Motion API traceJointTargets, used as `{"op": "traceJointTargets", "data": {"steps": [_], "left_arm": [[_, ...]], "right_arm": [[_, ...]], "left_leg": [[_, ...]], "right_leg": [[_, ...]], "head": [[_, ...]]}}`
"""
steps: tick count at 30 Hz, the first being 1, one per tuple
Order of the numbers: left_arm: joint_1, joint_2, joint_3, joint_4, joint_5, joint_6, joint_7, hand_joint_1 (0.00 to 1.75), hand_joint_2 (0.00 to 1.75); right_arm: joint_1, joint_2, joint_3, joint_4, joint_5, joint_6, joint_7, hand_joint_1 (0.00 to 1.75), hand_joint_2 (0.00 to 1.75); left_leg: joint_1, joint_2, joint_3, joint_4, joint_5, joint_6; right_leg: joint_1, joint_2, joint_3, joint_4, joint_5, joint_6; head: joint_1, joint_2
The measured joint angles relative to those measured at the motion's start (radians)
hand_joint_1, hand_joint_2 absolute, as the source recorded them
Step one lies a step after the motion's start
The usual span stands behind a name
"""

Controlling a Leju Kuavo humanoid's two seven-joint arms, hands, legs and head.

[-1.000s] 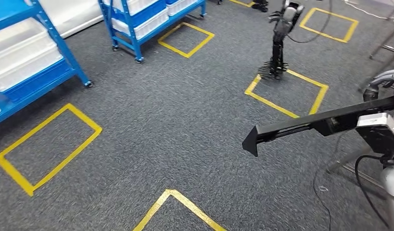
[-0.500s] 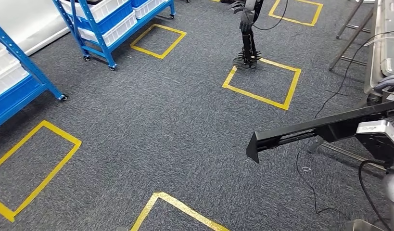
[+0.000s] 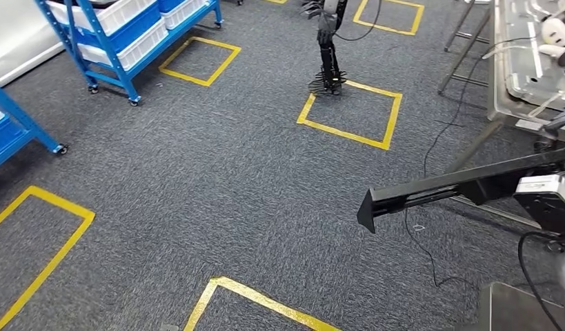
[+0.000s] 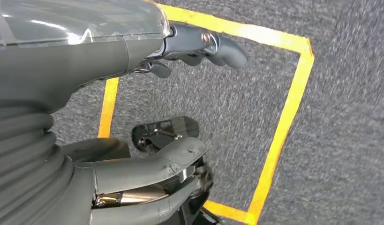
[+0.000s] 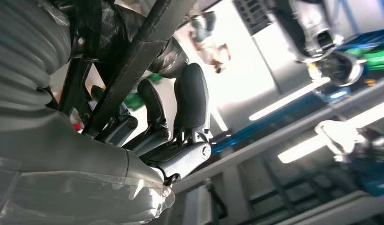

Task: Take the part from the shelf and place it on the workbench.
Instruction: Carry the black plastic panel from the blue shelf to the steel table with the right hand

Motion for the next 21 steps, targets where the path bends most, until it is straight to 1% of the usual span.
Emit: {"op": "traceJointTargets", "data": {"steps": [1, 2, 3, 4, 5, 6, 7, 8, 9, 10, 11, 12, 13, 14, 15, 16, 17, 18, 19, 20, 21], "left_arm": [[0.000, -0.001, 0.000, 0.000, 0.000, 0.000, 0.000, 0.00, 1.75], [0.000, -0.001, 0.000, 0.000, 0.000, 0.000, 0.000, 0.00, 1.75], [0.000, -0.002, 0.000, 0.000, 0.000, 0.000, 0.000, 0.00, 1.75], [-0.001, -0.002, 0.000, 0.000, 0.000, 0.000, 0.000, 0.00, 1.75], [-0.001, -0.002, 0.001, 0.000, 0.000, 0.001, 0.000, 0.00, 1.75], [-0.001, -0.002, 0.001, 0.000, 0.000, 0.001, 0.000, 0.00, 1.75], [-0.002, -0.002, 0.001, 0.000, 0.000, 0.001, -0.001, 0.00, 1.75], [-0.002, -0.002, 0.001, 0.000, 0.000, 0.001, -0.001, 0.00, 1.75], [-0.002, -0.002, 0.001, 0.000, 0.000, 0.001, -0.001, 0.00, 1.75], [-0.003, -0.002, 0.001, 0.000, 0.000, 0.001, -0.001, 0.00, 1.75], [-0.003, -0.002, 0.002, 0.000, -0.001, 0.001, -0.001, 0.00, 1.75], [-0.002, -0.002, 0.002, 0.000, -0.001, 0.001, -0.001, 0.00, 1.75], [-0.001, -0.002, 0.002, 0.000, -0.001, 0.001, -0.001, 0.00, 1.75], [0.001, -0.002, 0.003, 0.000, -0.001, 0.002, -0.001, 0.00, 1.75], [0.002, -0.002, 0.003, 0.000, -0.001, 0.002, 0.000, 0.00, 1.75], [0.002, -0.002, 0.004, 0.000, -0.001, 0.003, 0.000, 0.00, 1.75], [0.001, -0.002, 0.004, 0.000, -0.001, 0.003, 0.000, 0.00, 1.75], [0.001, -0.002, 0.004, 0.000, -0.001, 0.004, 0.000, 0.00, 1.75], [-0.001, -0.001, 0.004, 0.000, -0.001, 0.005, 0.000, 0.00, 1.75], [-0.002, 0.000, 0.004, 0.000, -0.001, 0.006, 0.000, 0.00, 1.75], [-0.003, 0.000, 0.005, 0.000, -0.001, 0.006, 0.000, 0.00, 1.75]], "right_arm": [[0.000, 0.000, 0.000, 0.000, 0.001, 0.001, 0.002, 1.75, 1.75], [0.000, -0.001, -0.001, -0.001, 0.002, 0.001, 0.004, 1.75, 1.75], [0.000, -0.002, -0.003, -0.001, 0.004, 0.001, 0.005, 1.75, 1.75], [-0.001, -0.004, -0.004, -0.002, 0.006, 0.002, 0.007, 1.75, 1.75], [-0.001, -0.006, -0.006, -0.004, 0.009, 0.002, 0.008, 1.75, 1.75], [-0.001, -0.007, -0.007, -0.005, 0.011, 0.002, 0.010, 1.75, 1.75], [0.000, -0.009, -0.008, -0.006, 0.013, 0.002, 0.012, 1.75, 1.75], [0.001, -0.010, -0.008, -0.006, 0.015, 0.002, 0.014, 1.75, 1.75], [0.001, -0.012, -0.010, -0.007, 0.016, 0.002, 0.016, 1.75, 1.75], [0.001, -0.015, -0.011, -0.008, 0.018, 0.002, 0.018, 1.75, 1.75], [0.000, -0.017, -0.012, -0.009, 0.019, 0.002, 0.019, 1.75, 1.75], [-0.001, -0.019, -0.013, -0.010, 0.019, 0.002, 0.020, 1.75, 1.75], [-0.001, -0.019, -0.014, -0.010, 0.020, 0.003, 0.021, 1.75, 1.75], [-0.001, -0.019, -0.014, -0.011, 0.020, 0.004, 0.022, 1.75, 1.75], [0.000, -0.019, -0.014, -0.011, 0.019, 0.005, 0.023, 1.75, 1.75], [0.000, -0.019, -0.014, -0.011, 0.018, 0.006, 0.024, 1.75, 1.75], [0.000, -0.019, -0.014, -0.011, 0.016, 0.007, 0.025, 1.75, 1.75], [0.001, -0.019, -0.014, -0.011, 0.014, 0.007, 0.024, 1.75, 1.75], [0.002, -0.019, -0.014, -0.011, 0.012, 0.006, 0.023, 1.75, 1.75], [0.004, -0.018, -0.014, -0.011, 0.011, 0.004, 0.021, 1.75, 1.75], [0.007, -0.017, -0.014, -0.012, 0.010, 0.002, 0.018, 1.75, 1.75]], "left_leg": [[0.001, 0.010, -0.001, 0.003, -0.002, -0.002], [0.003, 0.021, -0.002, 0.009, -0.006, -0.006], [0.003, 0.030, -0.002, 0.015, -0.011, -0.011], [0.001, 0.038, -0.003, 0.023, -0.017, -0.017], [-0.003, 0.047, -0.003, 0.029, -0.022, -0.023], [-0.007, 0.056, -0.003, 0.032, -0.026, -0.027], [-0.010, 0.066, -0.002, 0.034, -0.028, -0.030], [-0.010, 0.073, -0.002, 0.034, -0.031, -0.033], [-0.008, 0.065, -0.003, 0.042, -0.040, -0.038], [-0.005, 0.045, -0.011, 0.063, -0.058, -0.042], [-0.001, 0.018, -0.027, 0.103, -0.086, -0.047], [0.001, -0.009, -0.050, 0.159, -0.118, -0.050], [0.002, -0.025, -0.080, 0.224, -0.148, -0.051], [0.002, -0.033, -0.106, 0.279, -0.166, -0.050], [0.002, -0.036, -0.121, 0.307, -0.166, -0.047], [0.001, -0.038, -0.120, 0.298, -0.147, -0.042], [-0.001, -0.041, -0.101, 0.253, -0.112, -0.034], [-0.004, -0.046, -0.074, 0.188, -0.075, -0.024], [-0.006, -0.052, -0.048, 0.127, -0.047, -0.014], [-0.009, -0.058, -0.030, 0.082, -0.032, -0.008], [-0.011, -0.062, -0.022, 0.060, -0.028, -0.006]], "right_leg": [[-0.003, -0.007, 0.017, -0.025, 0.022, 0.004], [-0.005, -0.020, 0.049, -0.079, 0.054, 0.009], [-0.005, -0.044, 0.081, -0.138, 0.076, 0.012], [-0.003, -0.064, 0.105, -0.186, 0.090, 0.008], [0.000, -0.077, 0.117, -0.213, 0.094, 0.000], [0.004, -0.080, 0.116, -0.219, 0.090, -0.009], [0.004, -0.069, 0.112, -0.220, 0.092, -0.019], [0.003, -0.056, 0.110, -0.219, 0.093, -0.026], [0.002, -0.044, 0.108, -0.220, 0.095, -0.031], [0.000, -0.033, 0.107, -0.221, 0.097, -0.037], [-0.001, -0.023, 0.106, -0.222, 0.099, -0.042], [0.000, -0.015, 0.103, -0.222, 0.101, -0.047], [0.001, -0.006, 0.101, -0.221, 0.102, -0.050], [0.003, 0.003, 0.099, -0.220, 0.102, -0.052], [0.005, 0.012, 0.097, -0.219, 0.102, -0.053], [0.008, 0.020, 0.097, -0.218, 0.103, -0.054], [0.011, 0.027, 0.097, -0.217, 0.103, -0.054], [0.012, 0.032, 0.098, -0.216, 0.103, -0.053], [0.014, 0.036, 0.097, -0.215, 0.103, -0.053], [0.014, 0.039, 0.095, -0.214, 0.104, -0.050], [0.013, 0.040, 0.092, -0.213, 0.106, -0.047]], "head": [[0.000, 0.000], [0.000, 0.000], [0.000, 0.000], [0.000, 0.000], [0.000, 0.000], [0.000, 0.000], [-0.001, 0.000], [-0.001, 0.000], [-0.001, 0.000], [-0.001, 0.000], [-0.001, 0.000], [-0.001, 0.000], [-0.001, 0.000], [-0.001, 0.000], [-0.001, 0.000], [-0.001, 0.000], [-0.001, 0.000], [0.000, 0.000], [0.000, 0.000], [0.000, 0.000], [0.000, 0.000]]}}
